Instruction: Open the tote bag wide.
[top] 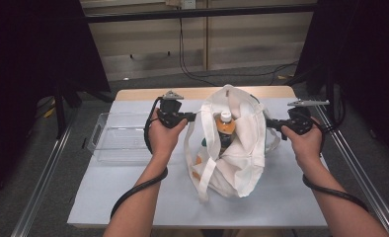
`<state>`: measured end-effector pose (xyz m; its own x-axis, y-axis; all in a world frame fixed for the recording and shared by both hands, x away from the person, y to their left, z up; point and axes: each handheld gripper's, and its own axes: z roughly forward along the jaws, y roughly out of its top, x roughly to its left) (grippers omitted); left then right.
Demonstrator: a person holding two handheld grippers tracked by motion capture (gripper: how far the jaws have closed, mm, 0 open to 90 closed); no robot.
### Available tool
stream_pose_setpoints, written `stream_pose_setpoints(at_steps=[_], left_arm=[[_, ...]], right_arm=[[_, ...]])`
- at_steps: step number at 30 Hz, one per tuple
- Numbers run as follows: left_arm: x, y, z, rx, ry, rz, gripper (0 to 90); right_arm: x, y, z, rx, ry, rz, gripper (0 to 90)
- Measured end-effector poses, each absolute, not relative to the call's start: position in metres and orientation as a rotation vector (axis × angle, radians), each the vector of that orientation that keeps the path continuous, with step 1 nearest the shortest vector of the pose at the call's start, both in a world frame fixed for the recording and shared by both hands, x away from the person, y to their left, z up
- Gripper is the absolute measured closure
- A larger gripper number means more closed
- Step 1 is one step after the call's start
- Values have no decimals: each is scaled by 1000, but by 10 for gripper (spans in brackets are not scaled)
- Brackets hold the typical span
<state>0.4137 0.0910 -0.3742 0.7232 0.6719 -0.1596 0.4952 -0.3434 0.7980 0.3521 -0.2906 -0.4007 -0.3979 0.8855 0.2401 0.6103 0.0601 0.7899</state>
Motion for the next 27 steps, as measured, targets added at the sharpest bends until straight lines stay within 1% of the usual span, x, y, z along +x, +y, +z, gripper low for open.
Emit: stream_pose_setpoints(at_steps=[6, 9, 10, 20, 27], left_arm=[[419, 92, -379, 2037, 893, 240, 873], [422, 92, -382, 2018, 929, 239, 873], [423, 93, -383, 2038, 920, 246, 873], [427, 97, -393, 2054, 950, 238, 877], [425, 97, -398, 2060, 962, 210, 878]], right_arm=[[357, -295, -416, 1535, 2042, 1237, 893], [361, -296, -425, 1559, 2041, 1226, 893], [362, -296, -427, 1559, 2042, 1223, 893], [365, -299, -438, 1573, 2056, 1185, 894], [363, -301, -445, 1589, 2062, 1159, 893]])
